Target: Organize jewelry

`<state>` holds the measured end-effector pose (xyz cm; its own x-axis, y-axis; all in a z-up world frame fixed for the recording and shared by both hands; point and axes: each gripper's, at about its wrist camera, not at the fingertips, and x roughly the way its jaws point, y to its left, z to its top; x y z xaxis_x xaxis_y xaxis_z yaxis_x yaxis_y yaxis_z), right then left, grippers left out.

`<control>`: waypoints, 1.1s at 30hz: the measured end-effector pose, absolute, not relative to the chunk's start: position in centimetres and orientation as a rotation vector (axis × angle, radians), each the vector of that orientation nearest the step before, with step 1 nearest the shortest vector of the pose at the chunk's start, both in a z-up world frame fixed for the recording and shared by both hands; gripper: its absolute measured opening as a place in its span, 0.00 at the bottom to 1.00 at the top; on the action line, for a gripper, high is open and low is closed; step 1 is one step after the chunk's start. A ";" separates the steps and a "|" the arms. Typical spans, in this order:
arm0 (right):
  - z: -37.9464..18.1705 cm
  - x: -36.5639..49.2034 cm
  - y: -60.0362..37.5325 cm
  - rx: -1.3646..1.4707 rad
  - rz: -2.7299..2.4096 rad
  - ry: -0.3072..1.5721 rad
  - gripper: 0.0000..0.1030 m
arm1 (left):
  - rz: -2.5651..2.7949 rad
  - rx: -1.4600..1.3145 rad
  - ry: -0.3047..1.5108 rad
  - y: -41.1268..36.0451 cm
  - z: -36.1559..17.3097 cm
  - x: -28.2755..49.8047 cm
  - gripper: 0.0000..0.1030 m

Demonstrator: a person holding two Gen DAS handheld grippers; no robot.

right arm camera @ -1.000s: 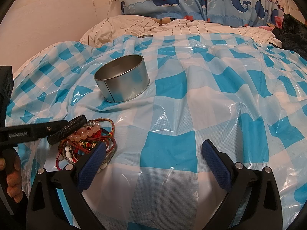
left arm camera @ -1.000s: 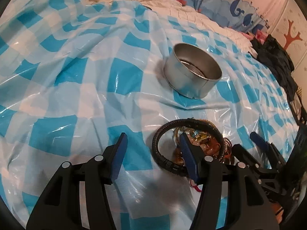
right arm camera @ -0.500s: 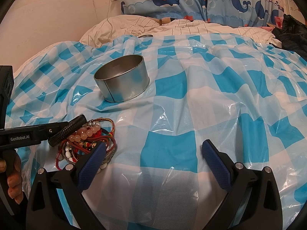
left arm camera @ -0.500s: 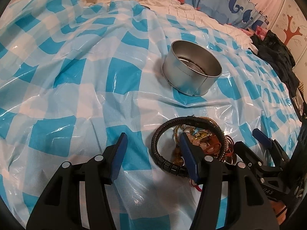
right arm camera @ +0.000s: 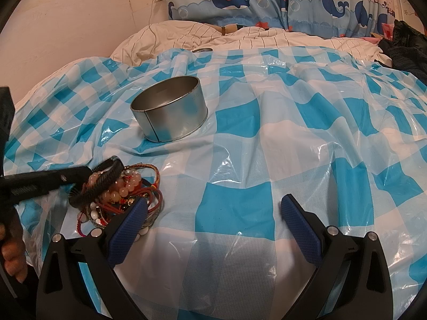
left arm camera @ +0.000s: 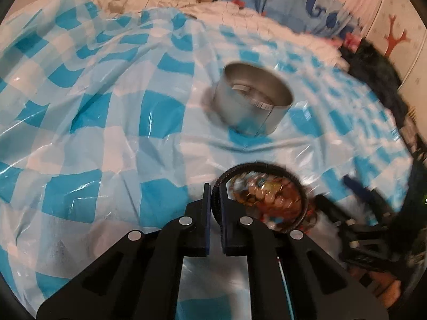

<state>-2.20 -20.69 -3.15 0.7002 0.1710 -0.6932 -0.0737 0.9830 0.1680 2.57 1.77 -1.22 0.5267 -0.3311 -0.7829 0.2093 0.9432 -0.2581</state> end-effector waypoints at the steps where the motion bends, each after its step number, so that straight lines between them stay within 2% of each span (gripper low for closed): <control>1: -3.2 -2.2 -20.7 0.131 0.137 0.784 0.93 | -0.333 -0.174 0.947 2.3 -0.8 2.5 0.05; 7: -3.0 -2.3 -20.7 0.126 0.124 0.777 0.93 | -0.285 -0.345 0.850 6.5 1.3 2.4 0.04; 10: -2.4 -2.8 -20.5 0.101 0.117 0.713 0.93 | -0.262 -0.355 0.837 7.2 1.5 2.6 0.00; 19: -2.4 -3.1 -19.5 0.061 0.168 0.706 0.93 | -0.224 -0.257 0.942 6.1 -0.4 3.5 0.00; 20: -2.4 -3.2 -19.6 0.067 0.167 0.709 0.93 | -0.212 -0.243 0.953 5.9 -0.8 3.6 0.03; 22: -2.4 -3.2 -19.9 0.084 0.167 0.717 0.93 | -0.199 -0.221 0.966 5.6 -1.3 4.0 0.14; 24: -2.5 -3.1 -20.0 0.096 0.167 0.728 0.93 | -0.173 -0.199 0.967 5.3 -1.9 4.5 0.39; 27: -2.4 -3.1 -20.1 0.107 0.170 0.733 0.93 | -0.168 -0.155 0.960 4.6 -2.3 5.0 0.46; 33: -2.4 -3.0 -19.9 0.109 0.176 0.741 0.93 | -0.160 -0.073 1.001 3.7 -3.6 5.6 0.47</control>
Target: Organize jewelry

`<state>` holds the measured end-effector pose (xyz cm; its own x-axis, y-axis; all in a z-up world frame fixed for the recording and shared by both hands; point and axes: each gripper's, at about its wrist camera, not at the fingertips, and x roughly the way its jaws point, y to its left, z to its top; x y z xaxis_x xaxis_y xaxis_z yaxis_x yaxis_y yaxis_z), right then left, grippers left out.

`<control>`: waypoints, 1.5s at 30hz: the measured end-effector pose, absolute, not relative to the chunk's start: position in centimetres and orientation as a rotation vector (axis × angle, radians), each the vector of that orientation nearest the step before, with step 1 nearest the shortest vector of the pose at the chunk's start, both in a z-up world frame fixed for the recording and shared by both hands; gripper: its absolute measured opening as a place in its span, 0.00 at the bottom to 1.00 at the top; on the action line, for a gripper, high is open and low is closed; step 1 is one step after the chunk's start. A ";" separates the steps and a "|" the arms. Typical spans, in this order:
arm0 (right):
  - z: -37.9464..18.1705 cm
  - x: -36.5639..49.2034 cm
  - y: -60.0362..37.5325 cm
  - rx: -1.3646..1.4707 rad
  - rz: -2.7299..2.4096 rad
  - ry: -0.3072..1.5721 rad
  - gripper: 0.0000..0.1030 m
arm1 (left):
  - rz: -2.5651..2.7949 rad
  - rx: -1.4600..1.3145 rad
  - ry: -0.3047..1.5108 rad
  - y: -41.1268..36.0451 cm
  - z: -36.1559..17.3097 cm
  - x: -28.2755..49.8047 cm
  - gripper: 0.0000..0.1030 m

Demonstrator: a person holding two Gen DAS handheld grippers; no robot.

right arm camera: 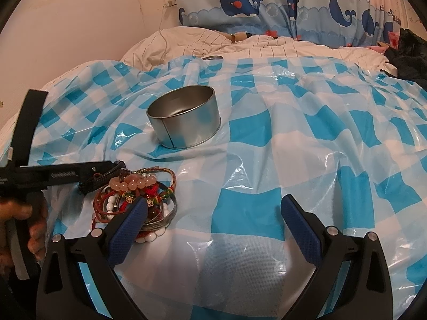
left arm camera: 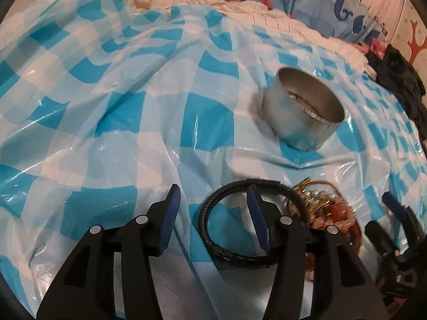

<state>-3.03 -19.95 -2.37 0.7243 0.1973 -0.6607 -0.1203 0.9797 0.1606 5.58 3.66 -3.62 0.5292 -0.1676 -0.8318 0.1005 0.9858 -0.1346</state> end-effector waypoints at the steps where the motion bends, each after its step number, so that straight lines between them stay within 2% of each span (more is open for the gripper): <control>1: -2.4 -3.1 -19.9 0.110 0.176 0.741 0.93 | -0.158 -0.066 1.004 3.6 -3.8 5.6 0.44; 2: -2.4 -3.0 -19.9 0.109 0.175 0.740 0.93 | -0.156 -0.051 1.006 3.5 -3.8 5.5 0.20; 3: -2.4 -3.0 -19.9 0.108 0.174 0.740 0.93 | -0.170 -0.038 1.018 3.3 -3.8 5.4 0.13; 5: -2.4 -3.0 -19.9 0.109 0.174 0.739 0.93 | -0.198 -0.013 1.015 2.8 -3.5 5.0 0.08; 9: -2.0 -3.3 -19.8 0.107 0.171 0.717 0.93 | -0.217 -0.025 0.951 2.8 -1.4 3.7 0.06; 14: -0.7 -4.1 -18.8 0.060 0.215 0.655 0.93 | -0.188 -0.166 0.870 5.9 1.1 3.2 0.06; 23: 0.3 -4.9 -14.1 -0.145 0.401 0.635 0.93 | -0.184 -0.274 0.839 8.4 1.9 3.1 0.06; 28: -0.4 -5.6 -13.4 -0.157 0.459 0.649 0.92 | -0.194 -0.264 0.850 7.8 1.7 3.2 0.07; 29: -0.5 -5.6 -13.3 -0.166 0.459 0.650 0.90 | -0.197 -0.262 0.852 7.7 1.7 3.2 0.07; 31: -0.8 -5.1 -13.2 -0.171 0.451 0.672 0.72 | -0.195 -0.260 0.856 7.7 1.6 3.3 0.07; 32: -1.0 -4.8 -13.3 -0.169 0.447 0.689 0.68 | -0.195 -0.261 0.859 7.6 1.5 3.3 0.07; 34: -1.5 -4.3 -13.6 -0.153 0.443 0.720 0.52 | -0.196 -0.263 0.862 7.6 1.4 3.4 0.07; 35: -1.6 -4.1 -13.8 -0.128 0.461 0.729 0.48 | -0.198 -0.263 0.863 7.5 1.4 3.4 0.08; 37: -1.6 -4.1 -13.9 -0.103 0.486 0.732 0.26 | -0.201 -0.260 0.863 7.4 1.4 3.4 0.08; 38: -1.5 -4.2 -13.9 -0.107 0.486 0.727 0.22 | -0.201 -0.259 0.864 7.4 1.4 3.4 0.09; 39: -1.5 -4.3 -13.9 -0.106 0.487 0.721 0.12 | -0.201 -0.259 0.863 7.4 1.4 3.4 0.09; 45: -1.0 -4.2 -14.9 -0.035 0.500 0.711 0.10 | -0.189 -0.245 0.878 7.2 1.1 3.5 0.09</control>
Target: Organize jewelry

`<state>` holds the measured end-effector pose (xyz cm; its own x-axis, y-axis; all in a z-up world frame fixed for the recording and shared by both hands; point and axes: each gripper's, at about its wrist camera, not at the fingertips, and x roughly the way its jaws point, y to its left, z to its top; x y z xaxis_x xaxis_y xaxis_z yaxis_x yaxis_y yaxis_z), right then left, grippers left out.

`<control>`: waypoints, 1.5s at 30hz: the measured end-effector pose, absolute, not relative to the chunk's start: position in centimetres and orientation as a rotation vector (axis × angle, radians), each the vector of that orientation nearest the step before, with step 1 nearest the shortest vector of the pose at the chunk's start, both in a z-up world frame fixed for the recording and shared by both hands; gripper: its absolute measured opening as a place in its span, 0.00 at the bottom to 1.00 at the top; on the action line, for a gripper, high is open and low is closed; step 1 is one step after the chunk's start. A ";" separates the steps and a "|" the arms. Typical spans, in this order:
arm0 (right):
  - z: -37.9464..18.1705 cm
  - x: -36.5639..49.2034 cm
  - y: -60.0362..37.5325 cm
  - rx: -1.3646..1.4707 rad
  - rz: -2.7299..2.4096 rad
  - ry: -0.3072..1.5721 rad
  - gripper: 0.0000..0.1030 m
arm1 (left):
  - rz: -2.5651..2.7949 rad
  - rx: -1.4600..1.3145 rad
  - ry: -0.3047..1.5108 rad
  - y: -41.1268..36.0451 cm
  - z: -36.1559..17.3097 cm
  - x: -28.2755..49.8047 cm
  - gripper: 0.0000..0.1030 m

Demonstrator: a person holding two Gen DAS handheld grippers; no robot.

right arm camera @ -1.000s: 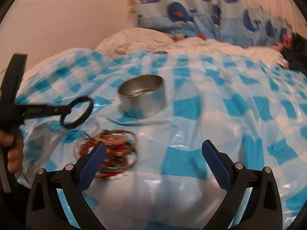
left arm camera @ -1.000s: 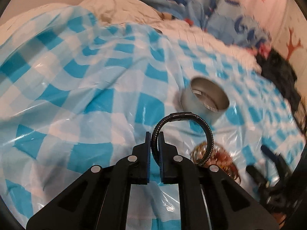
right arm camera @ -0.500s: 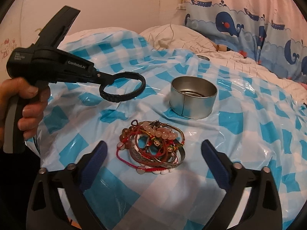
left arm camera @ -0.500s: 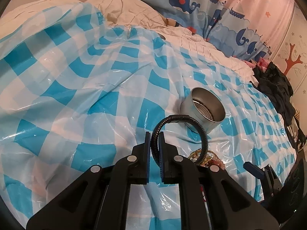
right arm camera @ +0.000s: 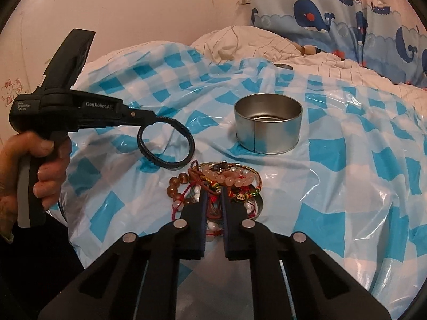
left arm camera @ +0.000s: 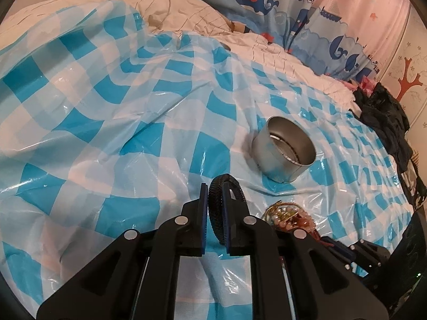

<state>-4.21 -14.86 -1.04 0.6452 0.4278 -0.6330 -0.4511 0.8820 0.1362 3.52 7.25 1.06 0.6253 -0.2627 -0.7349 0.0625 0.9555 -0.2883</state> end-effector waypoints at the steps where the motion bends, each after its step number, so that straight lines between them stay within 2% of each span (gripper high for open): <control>1: -1.0 -4.2 -14.8 -0.036 0.504 0.709 0.08 | -0.184 -0.244 0.884 7.3 0.9 3.6 0.09; 7: 0.0 -4.9 -14.7 -0.022 0.526 0.663 0.04 | -0.176 -0.227 0.892 7.2 0.6 3.7 0.08; 15: 3.3 -5.2 -17.6 0.207 0.649 0.577 0.04 | -0.212 -0.253 0.884 7.2 0.9 3.5 0.08; 21: 2.9 -4.0 -20.4 0.407 0.677 0.609 0.04 | -0.224 -0.255 0.887 6.9 0.9 3.6 0.08; 25: 4.1 -4.3 -21.6 0.515 0.775 0.555 0.04 | -0.250 -0.288 0.884 7.1 1.0 3.5 0.08; 45: 4.5 -1.5 -23.7 0.598 0.742 0.572 0.04 | -0.379 -0.445 0.827 6.7 2.9 4.9 0.08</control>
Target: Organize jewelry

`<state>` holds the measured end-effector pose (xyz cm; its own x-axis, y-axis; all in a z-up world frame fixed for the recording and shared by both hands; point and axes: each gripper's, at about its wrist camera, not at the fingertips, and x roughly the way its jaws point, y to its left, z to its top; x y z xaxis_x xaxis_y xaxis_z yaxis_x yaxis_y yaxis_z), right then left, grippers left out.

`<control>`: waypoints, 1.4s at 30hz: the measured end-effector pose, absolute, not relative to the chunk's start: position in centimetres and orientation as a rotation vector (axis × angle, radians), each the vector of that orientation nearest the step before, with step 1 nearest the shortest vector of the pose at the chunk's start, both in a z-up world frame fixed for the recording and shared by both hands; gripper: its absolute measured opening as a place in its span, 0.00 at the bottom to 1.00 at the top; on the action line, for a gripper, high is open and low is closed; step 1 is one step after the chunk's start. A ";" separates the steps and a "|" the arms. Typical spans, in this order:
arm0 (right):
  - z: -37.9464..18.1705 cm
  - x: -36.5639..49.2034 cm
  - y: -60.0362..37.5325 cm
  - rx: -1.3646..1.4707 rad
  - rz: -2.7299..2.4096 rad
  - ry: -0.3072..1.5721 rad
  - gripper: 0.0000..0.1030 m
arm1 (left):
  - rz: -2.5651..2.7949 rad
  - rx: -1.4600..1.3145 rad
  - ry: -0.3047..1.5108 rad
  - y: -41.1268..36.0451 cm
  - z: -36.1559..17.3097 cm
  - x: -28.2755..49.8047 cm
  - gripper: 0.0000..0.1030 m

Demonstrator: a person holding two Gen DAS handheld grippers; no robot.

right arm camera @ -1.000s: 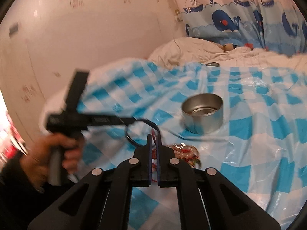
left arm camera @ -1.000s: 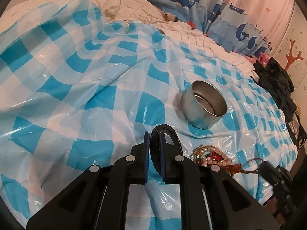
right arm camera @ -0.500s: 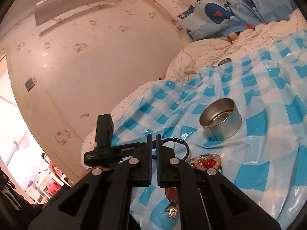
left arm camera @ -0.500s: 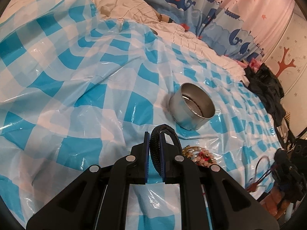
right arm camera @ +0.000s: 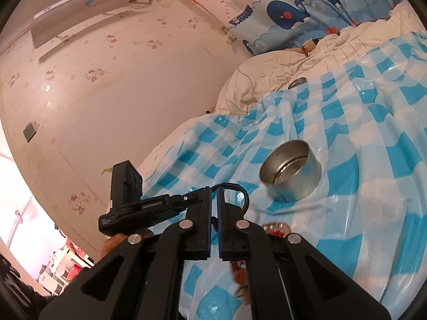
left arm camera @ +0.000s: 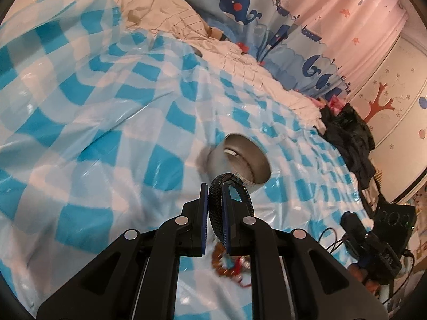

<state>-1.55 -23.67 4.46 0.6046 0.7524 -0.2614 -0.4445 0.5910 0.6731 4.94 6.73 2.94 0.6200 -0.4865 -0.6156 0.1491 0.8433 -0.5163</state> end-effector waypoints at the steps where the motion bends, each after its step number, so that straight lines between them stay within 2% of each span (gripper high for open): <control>1: 4.7 -1.0 -23.8 0.598 0.738 0.566 0.04 | -0.386 -0.448 0.820 6.5 3.2 5.3 0.08; 8: 6.1 2.8 -24.9 0.597 0.704 0.544 0.04 | -0.456 -0.494 0.801 3.3 3.7 10.7 0.08; 13: 7.3 6.7 -24.0 0.563 0.706 0.541 0.04 | -0.428 -0.402 0.925 -0.7 0.9 14.9 0.09; 14: 7.4 7.6 -23.5 0.556 0.712 0.543 0.04 | -0.421 -0.390 0.938 -1.0 0.5 15.0 0.13; 15: 7.5 8.1 -23.1 0.552 0.714 0.545 0.04 | -0.413 -0.390 0.946 -1.1 0.4 15.0 0.23; 18: 6.9 10.3 -21.6 0.531 0.716 0.568 0.04 | -0.382 -0.416 0.919 0.0 1.3 14.4 0.41; 19: 6.2 11.2 -21.0 0.505 0.687 0.601 0.06 | -0.346 -0.407 0.898 0.8 1.9 13.8 0.44; 20: 5.2 12.1 -20.4 0.473 0.653 0.649 0.10 | -0.325 -0.410 0.887 1.5 2.2 13.3 0.47; 22: 3.1 13.3 -19.7 0.385 0.556 0.755 0.60 | -0.296 -0.444 0.877 3.4 2.6 12.1 0.49; 25: 1.1 12.8 -20.1 0.331 0.461 0.828 0.62 | -0.272 -0.457 0.885 5.0 2.7 10.8 0.52; 28: 1.5 10.5 -21.2 0.306 0.435 0.811 0.63 | -0.261 -0.445 0.898 5.9 2.5 9.0 0.59; 33: 1.2 5.6 -22.7 0.265 0.378 0.816 0.72 | -0.281 -0.424 0.953 5.7 1.1 7.0 0.65; 42: 0.0 3.1 -22.9 0.305 0.380 0.893 0.72 | -0.332 -0.402 1.015 4.4 -0.7 6.3 0.70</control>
